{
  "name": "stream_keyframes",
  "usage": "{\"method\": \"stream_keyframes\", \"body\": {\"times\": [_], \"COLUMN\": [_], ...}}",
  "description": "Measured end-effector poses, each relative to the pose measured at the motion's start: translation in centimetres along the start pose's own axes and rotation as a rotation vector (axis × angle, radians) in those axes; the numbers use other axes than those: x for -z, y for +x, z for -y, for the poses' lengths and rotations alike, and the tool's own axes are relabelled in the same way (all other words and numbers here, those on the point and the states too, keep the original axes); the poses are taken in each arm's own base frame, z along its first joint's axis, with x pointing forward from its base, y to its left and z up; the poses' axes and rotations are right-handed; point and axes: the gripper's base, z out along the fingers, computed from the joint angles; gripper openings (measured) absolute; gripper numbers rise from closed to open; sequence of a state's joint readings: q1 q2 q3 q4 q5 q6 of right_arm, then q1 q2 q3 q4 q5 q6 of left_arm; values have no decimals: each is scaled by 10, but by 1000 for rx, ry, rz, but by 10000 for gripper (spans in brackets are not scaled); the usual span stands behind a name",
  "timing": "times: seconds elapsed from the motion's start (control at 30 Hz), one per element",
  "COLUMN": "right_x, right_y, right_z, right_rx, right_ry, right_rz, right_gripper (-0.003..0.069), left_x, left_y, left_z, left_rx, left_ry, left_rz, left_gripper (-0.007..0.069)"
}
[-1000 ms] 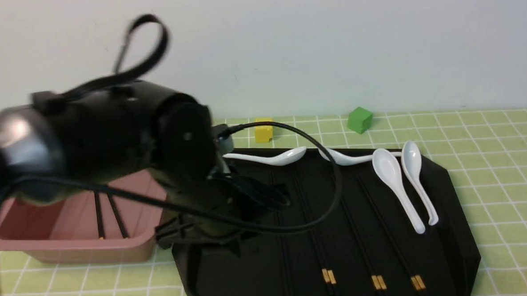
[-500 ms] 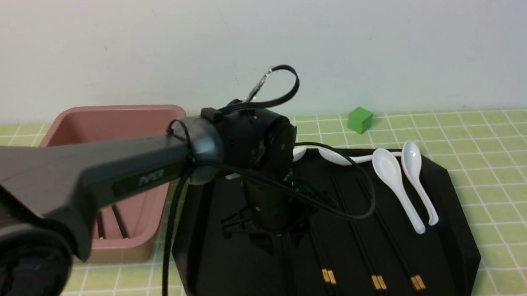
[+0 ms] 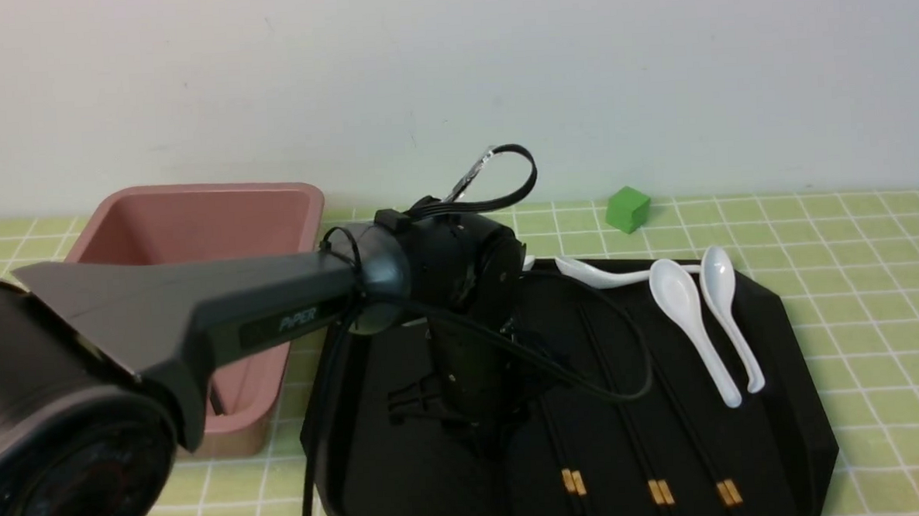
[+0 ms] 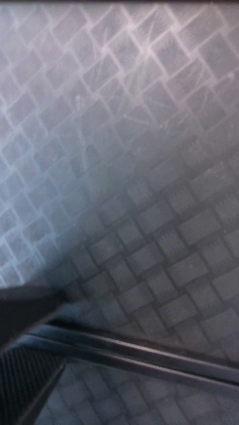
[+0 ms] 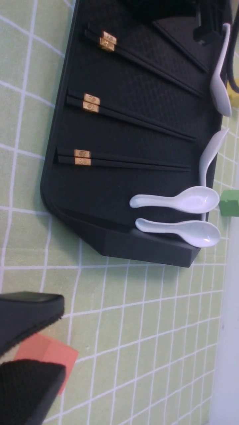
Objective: On green tablecloth take chopsticks from black tray and put them in box.
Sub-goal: 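Reach over to the black tray and grasp a pair of chopsticks with the left gripper, then place the chopsticks into the pink bin with the left gripper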
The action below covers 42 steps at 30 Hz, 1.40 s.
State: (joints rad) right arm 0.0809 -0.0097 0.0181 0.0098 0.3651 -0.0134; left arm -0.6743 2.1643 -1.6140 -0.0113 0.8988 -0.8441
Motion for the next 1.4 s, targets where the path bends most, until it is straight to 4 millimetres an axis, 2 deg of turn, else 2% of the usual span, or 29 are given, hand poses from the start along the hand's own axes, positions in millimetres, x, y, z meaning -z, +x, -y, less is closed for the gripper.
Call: {"method": "stream_keyframes", "body": {"times": [0.03,0.07,0.13,0.2,0.23,0.27,0.33,0.4,0.43,0.47,0.57,0.67,0.7,0.77,0.8,0.97,1.03,1.13,1.27,1.4], "right_x": [0,0,0,0,0,0,0,0,0,0,0,0,0,0,0,0,0,0,0,0], "right_y": [0,0,0,0,0,0,0,0,0,0,0,0,0,0,0,0,0,0,0,0], "right_z": [0,0,0,0,0,0,0,0,0,0,0,0,0,0,0,0,0,0,0,0], "right_rx": [0,0,0,0,0,0,0,0,0,0,0,0,0,0,0,0,0,0,0,0], "right_ry": [0,0,0,0,0,0,0,0,0,0,0,0,0,0,0,0,0,0,0,0], "right_rz": [0,0,0,0,0,0,0,0,0,0,0,0,0,0,0,0,0,0,0,0], "right_gripper": [239,239,239,239,239,239,239,239,239,239,239,239,239,239,239,239,239,239,239,239], "left_x": [1,3,13,35,38,67,106,150,161,181,201,200,199,185,185,141,105,86,92,130], "left_y": [0,0,1,1,1,0,-3,-9,-12,-20,-38,-59,-60,-76,-76,-99,-107,-109,-108,-99], "left_z": [0,0,0,0,0,-1,-9,-31,-40,-63,-110,-149,-151,-169,-169,-176,-176,-177,-177,-175], "left_rx": [-7,-10,-11,-16,-19,-36,-45,-23,-10,32,140,244,250,275,274,273,263,255,220,133], "left_ry": [0,3,18,45,50,77,103,109,101,65,-31,-101,-104,-130,-127,-152,-179,-196,-196,-177], "left_rz": [0,1,9,32,36,83,151,222,241,273,292,293,292,285,287,257,205,168,162,177], "left_gripper": [81,71,81,83,83,83,83,83,83,83,83,83,83,83,83,91,146,229,259,172]}}
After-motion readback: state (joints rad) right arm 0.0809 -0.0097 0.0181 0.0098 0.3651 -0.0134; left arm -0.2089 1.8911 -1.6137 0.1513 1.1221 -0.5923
